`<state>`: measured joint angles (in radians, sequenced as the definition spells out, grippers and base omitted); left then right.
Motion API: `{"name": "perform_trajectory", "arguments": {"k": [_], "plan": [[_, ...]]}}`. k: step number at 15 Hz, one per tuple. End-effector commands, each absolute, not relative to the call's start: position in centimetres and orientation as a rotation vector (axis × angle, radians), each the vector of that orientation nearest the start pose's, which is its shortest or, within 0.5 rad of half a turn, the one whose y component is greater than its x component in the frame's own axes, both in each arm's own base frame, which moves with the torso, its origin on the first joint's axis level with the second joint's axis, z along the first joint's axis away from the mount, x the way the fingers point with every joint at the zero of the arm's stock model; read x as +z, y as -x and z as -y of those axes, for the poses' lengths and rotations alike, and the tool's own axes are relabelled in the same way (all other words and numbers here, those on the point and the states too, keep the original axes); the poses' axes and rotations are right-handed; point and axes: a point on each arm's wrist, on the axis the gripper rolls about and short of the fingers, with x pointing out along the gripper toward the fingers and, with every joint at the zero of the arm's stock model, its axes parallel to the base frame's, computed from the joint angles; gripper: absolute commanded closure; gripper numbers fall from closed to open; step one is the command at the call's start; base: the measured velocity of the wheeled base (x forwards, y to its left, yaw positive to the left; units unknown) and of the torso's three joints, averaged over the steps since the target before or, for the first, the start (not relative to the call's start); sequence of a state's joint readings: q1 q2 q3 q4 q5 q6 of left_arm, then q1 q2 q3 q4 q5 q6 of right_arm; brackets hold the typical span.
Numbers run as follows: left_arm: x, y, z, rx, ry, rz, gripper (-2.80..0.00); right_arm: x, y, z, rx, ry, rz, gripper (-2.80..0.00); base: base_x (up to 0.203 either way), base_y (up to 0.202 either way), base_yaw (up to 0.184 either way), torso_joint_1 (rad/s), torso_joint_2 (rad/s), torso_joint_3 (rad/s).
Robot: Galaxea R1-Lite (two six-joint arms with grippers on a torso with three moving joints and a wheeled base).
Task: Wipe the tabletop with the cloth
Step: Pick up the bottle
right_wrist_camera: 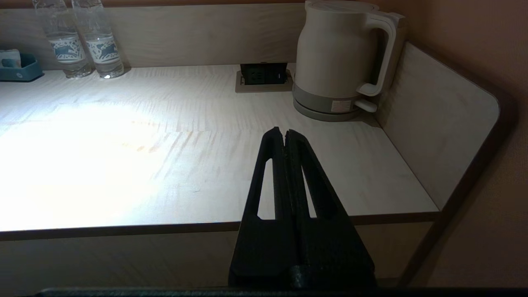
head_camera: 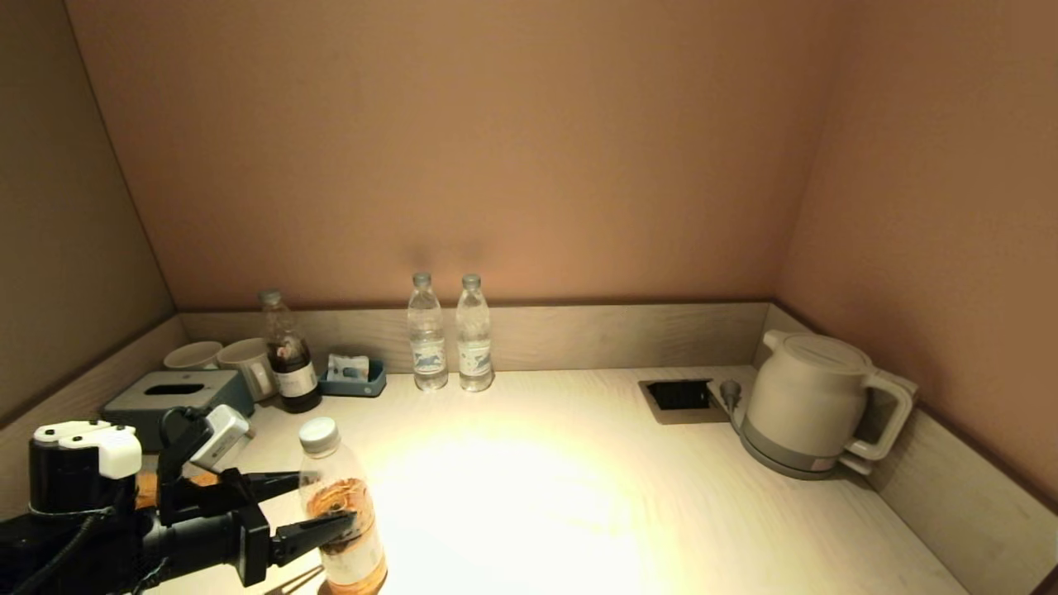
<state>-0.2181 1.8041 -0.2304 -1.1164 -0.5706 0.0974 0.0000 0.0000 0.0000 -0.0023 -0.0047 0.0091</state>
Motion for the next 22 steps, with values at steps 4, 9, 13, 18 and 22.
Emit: {"name": "perform_trajectory", "arguments": {"k": [4, 9, 13, 18, 22], "plan": [[4.3, -24.5, 7.4, -0.799, -0.026, -0.397, -2.8, 7.6, 2.3, 0.0, -0.005, -0.009, 0.003, 0.0, 0.0, 0.0, 0.0, 0.0, 0.0, 0.0], [2.6, -25.0, 9.0, -0.74, 0.006, -0.365, 0.0, 7.6, 2.3, 0.0, -0.005, -0.009, 0.003, 0.0, 0.0, 0.0, 0.0, 0.0, 0.0, 0.0], [3.8, -24.4, 8.9, -0.74, 0.006, -0.329, 0.0, 7.6, 2.3, 0.0, -0.005, -0.009, 0.003, 0.0, 0.0, 0.0, 0.0, 0.0, 0.0, 0.0], [7.0, -22.7, 8.3, -0.726, -0.002, -0.223, 0.0, 7.6, 2.3, 0.0, -0.005, -0.009, 0.003, 0.0, 0.0, 0.0, 0.0, 0.0, 0.0, 0.0], [10.1, -23.1, 8.1, -0.606, -0.013, -0.075, 0.0, 7.6, 2.3, 0.0, -0.005, -0.009, 0.003, 0.0, 0.0, 0.0, 0.0, 0.0, 0.0, 0.0]]}}
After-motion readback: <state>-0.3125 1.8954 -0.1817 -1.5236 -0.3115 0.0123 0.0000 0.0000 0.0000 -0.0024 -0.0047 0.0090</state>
